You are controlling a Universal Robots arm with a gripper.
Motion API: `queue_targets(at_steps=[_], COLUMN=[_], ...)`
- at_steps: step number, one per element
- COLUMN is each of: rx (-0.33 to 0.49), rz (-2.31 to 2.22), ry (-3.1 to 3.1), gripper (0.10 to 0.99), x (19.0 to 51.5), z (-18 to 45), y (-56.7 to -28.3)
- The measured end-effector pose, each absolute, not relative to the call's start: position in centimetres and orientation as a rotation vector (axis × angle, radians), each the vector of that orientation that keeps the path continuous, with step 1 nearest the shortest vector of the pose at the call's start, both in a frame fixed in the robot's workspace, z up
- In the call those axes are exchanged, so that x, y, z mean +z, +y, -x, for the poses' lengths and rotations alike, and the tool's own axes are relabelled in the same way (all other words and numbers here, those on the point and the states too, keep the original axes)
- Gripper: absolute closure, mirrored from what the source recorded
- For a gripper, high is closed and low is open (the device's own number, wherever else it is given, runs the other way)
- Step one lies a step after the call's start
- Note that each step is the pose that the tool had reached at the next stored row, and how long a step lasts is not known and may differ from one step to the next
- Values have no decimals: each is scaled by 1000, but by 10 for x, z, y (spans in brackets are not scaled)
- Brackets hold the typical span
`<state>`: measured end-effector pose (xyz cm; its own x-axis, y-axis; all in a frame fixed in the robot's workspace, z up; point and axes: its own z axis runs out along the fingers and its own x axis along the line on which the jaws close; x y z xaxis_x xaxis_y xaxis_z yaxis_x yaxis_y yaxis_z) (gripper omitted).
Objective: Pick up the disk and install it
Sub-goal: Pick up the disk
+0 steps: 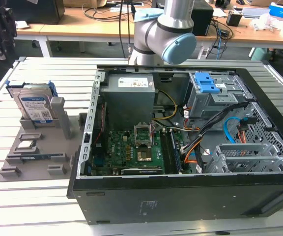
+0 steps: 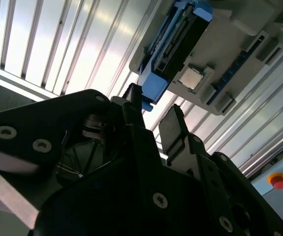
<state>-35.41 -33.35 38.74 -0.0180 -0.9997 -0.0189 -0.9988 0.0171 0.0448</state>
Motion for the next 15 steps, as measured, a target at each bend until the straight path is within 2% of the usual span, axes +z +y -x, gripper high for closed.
queue_targets(at_steps=[15], rx=[-67], rz=[-2187], ry=[-2226], gripper=[667], x=[376], z=[350], y=[-330])
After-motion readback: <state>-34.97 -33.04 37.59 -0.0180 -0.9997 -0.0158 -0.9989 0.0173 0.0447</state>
